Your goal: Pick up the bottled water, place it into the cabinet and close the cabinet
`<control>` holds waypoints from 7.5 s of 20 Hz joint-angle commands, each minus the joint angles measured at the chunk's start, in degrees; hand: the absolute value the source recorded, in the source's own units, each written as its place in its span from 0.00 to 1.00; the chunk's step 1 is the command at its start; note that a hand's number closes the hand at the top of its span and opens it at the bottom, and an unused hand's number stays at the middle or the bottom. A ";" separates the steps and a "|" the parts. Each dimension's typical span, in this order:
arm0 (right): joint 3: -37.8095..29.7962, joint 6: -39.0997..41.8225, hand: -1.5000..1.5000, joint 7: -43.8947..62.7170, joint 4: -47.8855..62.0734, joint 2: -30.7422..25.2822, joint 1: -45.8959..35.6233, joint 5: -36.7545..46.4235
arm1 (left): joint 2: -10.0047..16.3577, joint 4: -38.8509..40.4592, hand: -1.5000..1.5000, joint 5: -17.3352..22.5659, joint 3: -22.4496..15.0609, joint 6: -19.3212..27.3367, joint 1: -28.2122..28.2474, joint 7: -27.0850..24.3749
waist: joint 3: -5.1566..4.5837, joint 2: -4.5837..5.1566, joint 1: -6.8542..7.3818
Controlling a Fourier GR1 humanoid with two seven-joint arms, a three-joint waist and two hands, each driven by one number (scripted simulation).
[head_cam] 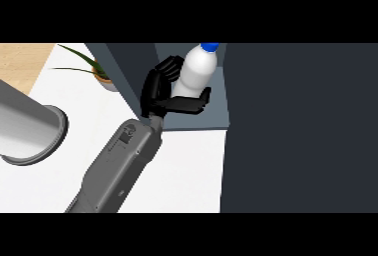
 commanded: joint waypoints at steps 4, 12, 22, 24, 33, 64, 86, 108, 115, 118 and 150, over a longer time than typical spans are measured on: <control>-0.16 1.10 0.00 0.39 -1.46 -1.47 0.36 -1.46 | -0.02 19.72 1.00 1.22 3.12 3.47 -14.75 -5.57 | 0.02 0.44 -1.17; -3.33 2.32 0.00 0.18 0.87 -2.70 -0.99 -4.12 | -0.02 35.11 1.00 -1.53 5.64 5.93 -22.13 -9.75 | 0.05 0.73 -1.70; -0.88 2.92 0.00 -1.68 1.70 -2.49 -0.66 -2.10 | 0.66 46.91 1.00 -4.59 6.98 9.89 -26.21 -15.25 | 0.04 1.17 -2.67; -1.07 1.07 0.00 1.06 0.87 -1.72 -2.74 -2.16 | 0.71 48.59 1.00 -6.12 6.06 11.66 -24.65 -17.66 | 0.00 1.34 -2.32; -0.49 2.32 0.00 -0.08 0.94 -2.12 -2.30 -2.83 | 4.25 53.69 0.00 -8.58 5.53 15.90 -26.60 -16.96 | -0.01 1.63 -3.09; 3.55 -1.00 0.00 -2.06 -1.88 -1.05 1.80 2.51 | 5.94 43.37 0.00 -2.03 14.26 -8.10 -19.87 -30.95 | -0.03 0.04 0.40; 4.80 -4.45 0.00 0.33 -5.22 -0.91 5.47 3.61 | 1.71 1.51 0.00 4.70 -0.17 -8.49 6.71 -17.32 | 0.01 -1.65 4.60; 13.91 6.59 1.00 3.48 -8.23 -14.31 2.56 13.69 | 19.19 -64.98 0.00 2.82 -11.92 -4.83 57.85 -8.68 | -0.01 -0.68 3.14; 24.26 3.81 1.00 9.77 -12.75 -10.85 -0.71 21.34 | 24.04 -72.82 0.00 7.33 -5.85 -8.90 68.35 -11.16 | -0.08 -0.63 3.19; 23.95 5.16 1.00 12.60 -14.90 -11.37 -2.50 20.10 | 25.85 -73.08 0.00 10.61 -2.19 -12.50 71.44 -12.58 | -0.10 -0.46 3.28; 3.22 -13.04 1.00 36.81 12.61 3.94 -55.52 -8.51 | 30.28 -72.80 0.00 31.73 25.00 -40.79 94.79 -19.69 | 0.05 -0.08 3.93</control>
